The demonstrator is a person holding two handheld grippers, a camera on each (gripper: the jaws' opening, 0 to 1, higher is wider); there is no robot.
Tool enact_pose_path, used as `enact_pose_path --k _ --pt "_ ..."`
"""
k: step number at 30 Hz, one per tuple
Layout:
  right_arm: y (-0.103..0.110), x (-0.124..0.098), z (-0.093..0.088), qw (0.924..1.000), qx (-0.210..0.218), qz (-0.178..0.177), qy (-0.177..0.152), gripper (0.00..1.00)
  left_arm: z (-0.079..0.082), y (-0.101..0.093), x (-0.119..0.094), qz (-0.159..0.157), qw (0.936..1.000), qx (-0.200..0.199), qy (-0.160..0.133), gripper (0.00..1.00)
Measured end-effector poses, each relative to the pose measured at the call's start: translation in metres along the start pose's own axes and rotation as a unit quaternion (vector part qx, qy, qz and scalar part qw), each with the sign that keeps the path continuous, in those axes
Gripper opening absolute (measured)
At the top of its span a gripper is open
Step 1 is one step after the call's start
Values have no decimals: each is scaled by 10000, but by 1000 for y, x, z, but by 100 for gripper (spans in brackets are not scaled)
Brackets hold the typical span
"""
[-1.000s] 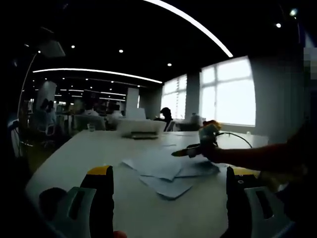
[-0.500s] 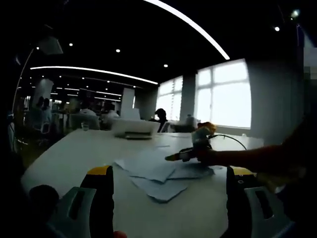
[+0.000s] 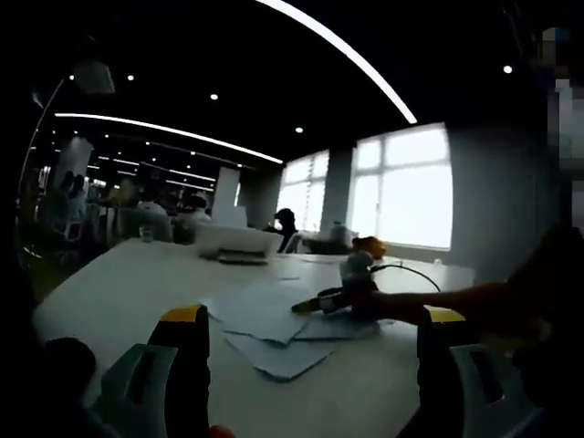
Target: Organize the stack of printing papers by aligning and flattening the scattered papers on the table
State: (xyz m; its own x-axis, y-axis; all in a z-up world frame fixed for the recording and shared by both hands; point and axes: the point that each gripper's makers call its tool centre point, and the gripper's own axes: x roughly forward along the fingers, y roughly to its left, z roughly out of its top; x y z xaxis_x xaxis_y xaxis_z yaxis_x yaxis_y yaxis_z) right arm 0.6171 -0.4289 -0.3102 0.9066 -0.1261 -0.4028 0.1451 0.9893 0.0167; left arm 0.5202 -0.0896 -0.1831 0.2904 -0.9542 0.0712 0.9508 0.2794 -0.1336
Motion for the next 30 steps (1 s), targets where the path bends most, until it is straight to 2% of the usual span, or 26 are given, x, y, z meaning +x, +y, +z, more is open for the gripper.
enact_pose_path --k 2,5,6,9,10,17,20,23,25,28,29,30 --pt "-2 -2 1 10000 -12 37 -34 70 -2 0 1 8 10000 15 13 97" --pt "-6 -3 0 9999 -44 102 -38 69 -5 -3 2 -33 10000 -20 39 97" --pt "-7 -3 0 9999 -42 109 -44 69 -5 -3 2 -43 10000 -17 53 97" --pt "-20 -4 -3 9998 113 -184 3 83 -6 -4 2 -26 10000 34 71 97" --pt "-21 -3 -2 9998 75 -168 -8 84 -6 -4 2 -22 10000 29 68 97" --pt "-22 -3 -3 9998 70 -186 -39 84 -6 -8 1 -123 9998 -162 22 96" --pt "-21 -2 -4 9998 62 -184 -44 83 -4 -7 1 -86 9999 -128 -19 96" --pt "-9 -3 -3 9999 -54 35 -104 67 -2 -6 3 -89 9999 -95 -31 95" --pt "-3 -3 -3 9999 -71 87 -130 61 0 -8 5 -111 9999 -92 -49 96" --pt "-2 -3 -3 9998 -85 101 -133 60 0 -11 7 -146 9999 -46 -31 96" --pt "-4 -4 -4 9999 -86 47 -129 64 1 -11 7 -147 9999 -38 -29 96" --pt "-12 -4 -3 9997 -94 -177 -148 70 1 -11 7 -145 9999 -22 -29 96"
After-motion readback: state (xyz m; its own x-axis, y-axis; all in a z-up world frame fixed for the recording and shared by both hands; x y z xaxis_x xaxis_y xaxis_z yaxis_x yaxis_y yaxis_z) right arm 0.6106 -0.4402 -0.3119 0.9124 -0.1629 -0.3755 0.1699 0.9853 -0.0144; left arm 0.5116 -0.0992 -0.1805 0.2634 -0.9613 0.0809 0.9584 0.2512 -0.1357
